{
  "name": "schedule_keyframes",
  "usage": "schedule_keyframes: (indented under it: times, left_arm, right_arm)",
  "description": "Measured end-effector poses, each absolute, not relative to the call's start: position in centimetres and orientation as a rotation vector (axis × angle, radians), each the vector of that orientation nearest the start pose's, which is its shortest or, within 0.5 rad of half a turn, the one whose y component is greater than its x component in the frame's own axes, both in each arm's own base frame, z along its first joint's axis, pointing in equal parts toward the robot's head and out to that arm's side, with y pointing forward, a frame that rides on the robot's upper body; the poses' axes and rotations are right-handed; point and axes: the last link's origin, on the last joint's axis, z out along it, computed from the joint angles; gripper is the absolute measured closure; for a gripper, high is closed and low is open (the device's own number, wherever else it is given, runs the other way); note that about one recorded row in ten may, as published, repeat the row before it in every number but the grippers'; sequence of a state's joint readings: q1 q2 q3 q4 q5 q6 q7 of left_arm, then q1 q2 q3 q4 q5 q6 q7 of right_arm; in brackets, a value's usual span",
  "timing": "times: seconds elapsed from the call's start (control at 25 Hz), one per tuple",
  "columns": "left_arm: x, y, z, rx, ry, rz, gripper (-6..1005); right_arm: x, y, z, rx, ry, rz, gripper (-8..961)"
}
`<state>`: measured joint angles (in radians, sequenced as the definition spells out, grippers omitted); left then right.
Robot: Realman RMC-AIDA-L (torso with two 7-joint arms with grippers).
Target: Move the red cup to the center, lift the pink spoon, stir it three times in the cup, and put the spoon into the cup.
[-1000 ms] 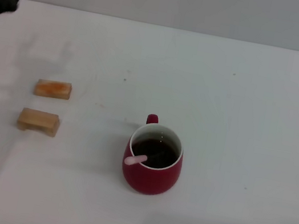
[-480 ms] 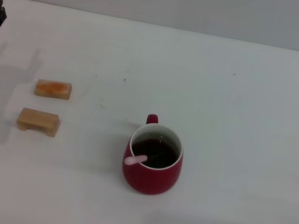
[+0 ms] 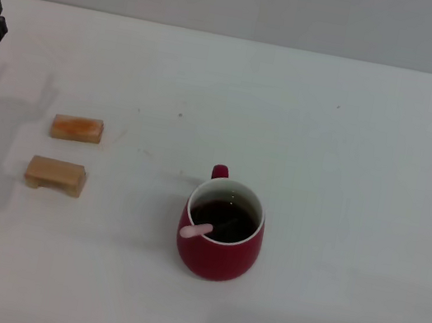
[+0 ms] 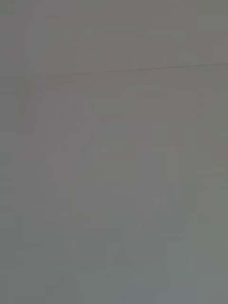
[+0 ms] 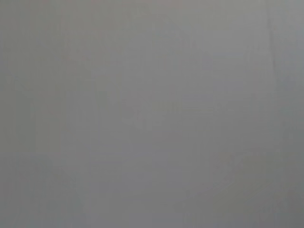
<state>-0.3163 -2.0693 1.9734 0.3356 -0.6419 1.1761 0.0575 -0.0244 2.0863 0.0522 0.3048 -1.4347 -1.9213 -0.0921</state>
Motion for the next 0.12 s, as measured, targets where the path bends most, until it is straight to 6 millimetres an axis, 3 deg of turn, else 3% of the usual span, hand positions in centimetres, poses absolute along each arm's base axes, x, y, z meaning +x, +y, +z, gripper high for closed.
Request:
schedule_keyframes:
  times: [0.12]
  left_arm:
    - [-33.23, 32.21, 1.44, -1.445, -0.406, -0.624, 191]
  right_arm:
    - [35.48, 12.4, 1.73, -1.136, 0.348, 0.667, 519]
